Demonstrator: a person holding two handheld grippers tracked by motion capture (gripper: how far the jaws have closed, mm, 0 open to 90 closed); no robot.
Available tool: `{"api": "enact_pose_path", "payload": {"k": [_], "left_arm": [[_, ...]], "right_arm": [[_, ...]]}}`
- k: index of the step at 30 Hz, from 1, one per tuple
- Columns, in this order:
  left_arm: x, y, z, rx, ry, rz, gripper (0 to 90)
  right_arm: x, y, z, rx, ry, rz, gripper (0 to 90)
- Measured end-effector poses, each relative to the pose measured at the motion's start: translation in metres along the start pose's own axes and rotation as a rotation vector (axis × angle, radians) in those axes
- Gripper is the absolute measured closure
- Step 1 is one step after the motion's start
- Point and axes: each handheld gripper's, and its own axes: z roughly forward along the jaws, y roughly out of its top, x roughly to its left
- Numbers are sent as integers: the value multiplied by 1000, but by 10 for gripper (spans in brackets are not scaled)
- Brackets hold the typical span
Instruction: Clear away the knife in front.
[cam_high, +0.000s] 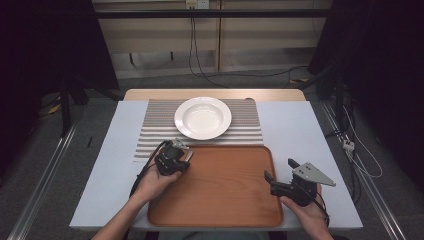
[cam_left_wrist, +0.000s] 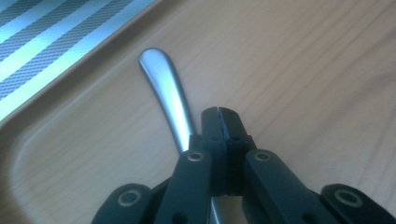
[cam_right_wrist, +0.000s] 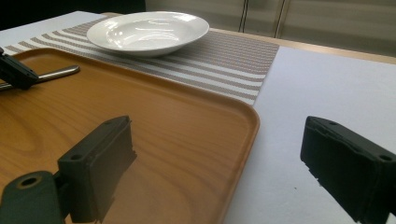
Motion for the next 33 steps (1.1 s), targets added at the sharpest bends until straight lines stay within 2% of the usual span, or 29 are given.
{"api": "enact_pose_path", "payload": {"k": [9,18,25,27,33], "left_arm": [[8,-2,-3,9,21,-20,900],[13,-4,-6,21,49,-17,900],[16,-5,-8,28,54,-27,900],[17,-6,-9,30,59,-41,900],[19,-7,-9,33,64,-37,900]], "right_arm": [[0,0,0,0,0,1,91],[0,0,0,0,0,0,91],[0,0,0,0,0,1,91],[0,0,0,0,0,1,91],[0,0,-1,0,1,1,91]]}}
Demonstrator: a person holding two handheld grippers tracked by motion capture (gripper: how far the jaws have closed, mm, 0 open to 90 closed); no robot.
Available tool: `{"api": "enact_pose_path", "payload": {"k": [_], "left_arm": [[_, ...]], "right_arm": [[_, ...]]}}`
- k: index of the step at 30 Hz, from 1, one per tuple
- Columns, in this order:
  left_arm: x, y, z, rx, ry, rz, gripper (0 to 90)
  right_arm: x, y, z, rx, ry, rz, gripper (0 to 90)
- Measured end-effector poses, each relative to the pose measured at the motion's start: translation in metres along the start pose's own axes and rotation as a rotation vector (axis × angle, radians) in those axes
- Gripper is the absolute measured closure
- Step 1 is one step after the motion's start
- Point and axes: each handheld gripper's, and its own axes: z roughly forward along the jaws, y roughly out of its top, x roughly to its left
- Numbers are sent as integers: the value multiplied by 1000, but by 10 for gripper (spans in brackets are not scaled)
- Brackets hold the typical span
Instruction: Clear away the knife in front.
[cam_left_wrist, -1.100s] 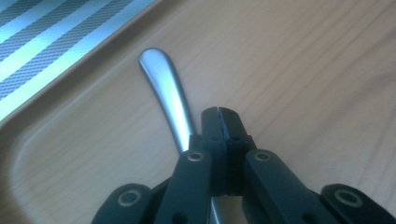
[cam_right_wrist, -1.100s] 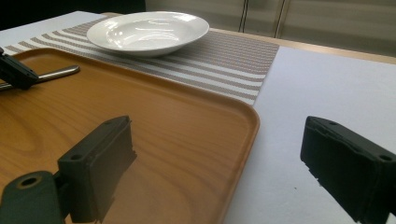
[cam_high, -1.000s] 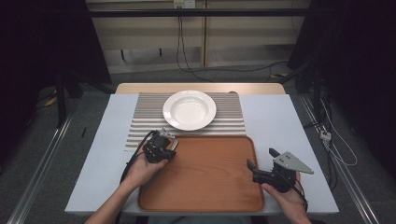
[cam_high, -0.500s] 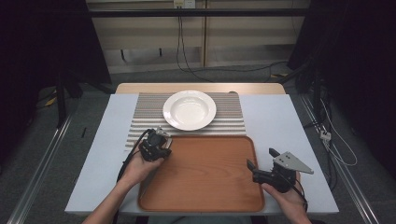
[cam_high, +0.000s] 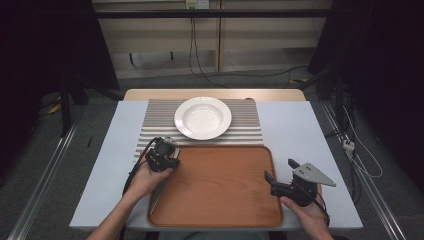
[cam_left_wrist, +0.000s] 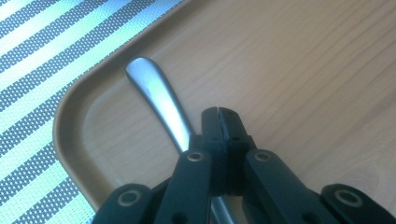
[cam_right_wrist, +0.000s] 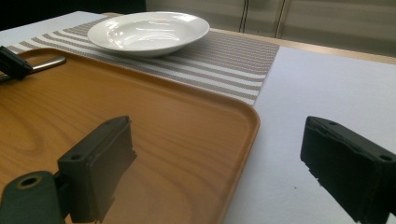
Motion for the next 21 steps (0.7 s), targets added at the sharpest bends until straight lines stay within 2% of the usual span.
{"api": "enact_pose_path", "payload": {"k": [6,14,21], "left_arm": [[1,0,0,7,16,3,900],[4,-2,-2,14,6,-2,900],[12,-6,-7,41,29,-15,900]], "right_arm": [[0,0,0,0,-1,1,91],[0,0,1,1,0,0,91],[-1,0,0,0,-1,3,91]]}}
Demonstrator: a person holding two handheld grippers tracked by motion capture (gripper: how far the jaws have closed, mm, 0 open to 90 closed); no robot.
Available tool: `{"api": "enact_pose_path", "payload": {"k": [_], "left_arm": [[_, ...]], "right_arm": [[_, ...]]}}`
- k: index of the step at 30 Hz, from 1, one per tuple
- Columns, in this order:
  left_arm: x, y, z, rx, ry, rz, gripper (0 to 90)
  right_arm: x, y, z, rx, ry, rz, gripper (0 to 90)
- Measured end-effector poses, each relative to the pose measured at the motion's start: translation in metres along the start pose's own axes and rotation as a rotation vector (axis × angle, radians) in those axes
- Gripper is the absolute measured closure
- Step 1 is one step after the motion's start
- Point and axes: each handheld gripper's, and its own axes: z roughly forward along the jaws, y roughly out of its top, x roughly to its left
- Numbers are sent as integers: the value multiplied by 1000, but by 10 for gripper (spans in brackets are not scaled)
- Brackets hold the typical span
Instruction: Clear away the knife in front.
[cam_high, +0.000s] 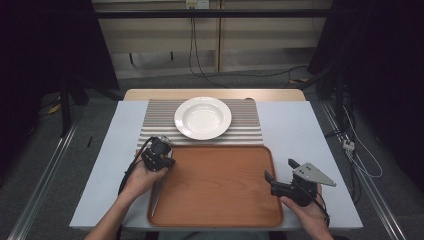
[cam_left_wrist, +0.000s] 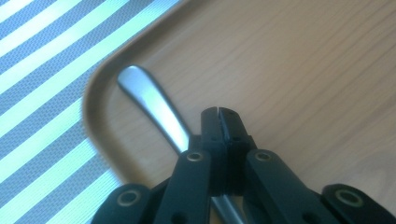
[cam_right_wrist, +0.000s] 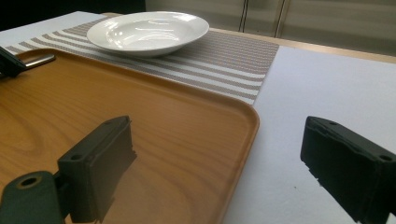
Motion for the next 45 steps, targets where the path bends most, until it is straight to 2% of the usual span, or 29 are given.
{"api": "enact_pose_path", "payload": {"k": [2,11,16,18,19,21,23,25,27,29,32,35,37,39,42,45], "left_arm": [[4,-2,-1,-2,-22,-10,900],[4,-2,-1,-3,-32,-3,873],[2,0,-5,-58,-60,13,799],[1,1,-8,-89,-71,7,721],[0,2,-11,-115,-52,3,674],[1,3,-14,-152,-48,-14,529],[2,4,-20,-199,-25,-24,374],[3,5,-25,-246,-31,-39,233],[4,5,-30,-301,-64,-88,132],[2,4,-34,-290,-59,-72,77],[0,0,-44,-334,-67,-43,70],[-4,-4,-51,-381,-67,-66,69],[-7,-6,-54,-401,-68,-67,69],[-11,-8,-57,-423,-28,-71,71],[-16,-13,-63,-476,25,-55,72],[-20,-19,-68,-499,74,-40,72]], "right_arm": [[0,0,0,0,0,1,91],[0,0,0,0,0,1,91],[0,0,1,0,2,-2,91],[0,0,1,0,1,-2,91],[0,0,1,1,1,-2,91],[0,0,0,-1,2,0,91],[0,0,0,-1,1,0,91],[0,0,1,0,-2,5,91],[-1,0,1,1,-2,5,91],[-1,1,2,2,-2,5,91],[0,1,2,3,-4,8,91],[0,1,3,3,-5,8,91],[0,1,3,3,-6,9,91],[-1,1,2,1,-7,8,91],[-1,1,2,-1,-7,8,91],[-1,1,1,-1,-7,11,91]]}}
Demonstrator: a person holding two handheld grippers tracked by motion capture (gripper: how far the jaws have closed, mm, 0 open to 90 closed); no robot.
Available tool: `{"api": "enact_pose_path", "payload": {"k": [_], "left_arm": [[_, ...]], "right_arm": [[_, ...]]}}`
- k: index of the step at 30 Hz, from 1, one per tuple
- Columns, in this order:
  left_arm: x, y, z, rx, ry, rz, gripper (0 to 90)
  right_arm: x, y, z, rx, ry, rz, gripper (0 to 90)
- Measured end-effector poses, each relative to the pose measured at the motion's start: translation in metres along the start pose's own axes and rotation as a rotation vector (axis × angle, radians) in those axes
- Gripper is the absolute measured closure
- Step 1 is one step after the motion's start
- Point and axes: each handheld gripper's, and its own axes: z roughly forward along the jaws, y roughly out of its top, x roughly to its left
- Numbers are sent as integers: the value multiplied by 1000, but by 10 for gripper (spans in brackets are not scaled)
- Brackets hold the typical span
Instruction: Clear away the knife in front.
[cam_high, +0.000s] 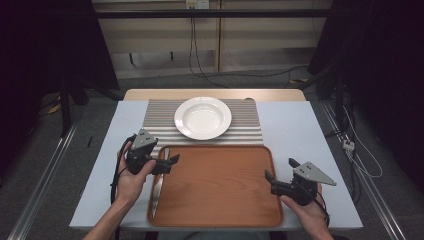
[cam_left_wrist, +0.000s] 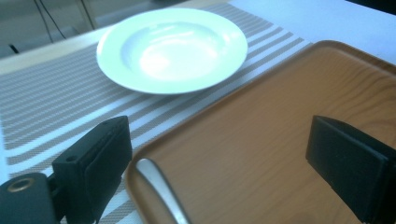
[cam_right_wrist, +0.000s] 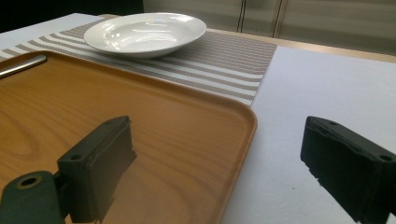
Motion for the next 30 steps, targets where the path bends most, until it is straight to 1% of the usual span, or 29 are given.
{"api": "enact_pose_path", "payload": {"k": [2,3,4,5,6,7,8,9,11,13,15,16,17,18,20,22,23,24,25,26,29,30], "left_arm": [[1,-4,-4,-9,-4,-17,72],[1,-6,-6,-15,-1,-30,72],[1,-9,-8,-16,3,-34,72],[1,-12,-9,-21,13,-30,71],[0,-16,-11,-14,24,-22,70],[-2,-20,-11,-19,36,-31,70],[-2,-23,-12,-15,43,-22,69],[-3,-28,-14,-16,43,-32,65],[-5,-36,-16,-9,57,-21,65],[-5,-44,-18,-1,61,-47,65],[-4,-50,-20,-24,47,-67,65],[-4,-53,-21,-32,49,-81,65],[-3,-55,-21,-29,52,-94,65],[-3,-57,-21,-33,52,-111,65],[-3,-60,-22,-45,47,-117,65],[-3,-62,-23,-54,42,-109,65],[-2,-62,-23,-52,48,-100,65],[-2,-62,-23,-53,59,-103,65],[-1,-62,-23,-56,65,-116,65],[-1,-62,-23,-56,63,-126,65],[0,-63,-22,-40,70,-120,65],[1,-63,-22,-42,66,-124,65]], "right_arm": [[0,0,0,-1,0,1,91],[0,0,0,-1,0,1,91],[0,0,0,-1,0,0,91],[0,0,-1,-1,-2,-2,91],[0,0,-1,-1,-3,0,91],[0,0,-1,-1,-3,0,91],[0,0,-1,-1,-4,0,91],[0,0,-1,0,-5,2,91],[0,0,-1,0,-6,1,91],[0,0,-1,0,-8,0,91],[0,0,-1,1,-9,1,91],[0,-1,-1,0,-10,0,91],[0,-1,-2,-1,-10,-1,91],[0,-1,-2,0,-11,0,91],[0,-1,-3,0,-10,-2,91],[0,-1,-3,0,-9,-3,91],[0,-1,-4,-1,-9,-4,91],[0,-1,-4,-1,-9,-4,91],[0,-1,-4,-1,-10,-3,91],[-1,-1,-4,-1,-12,-3,91],[-1,-1,-3,0,-11,-1,91],[-1,-1,-3,0,-10,-3,91]]}}
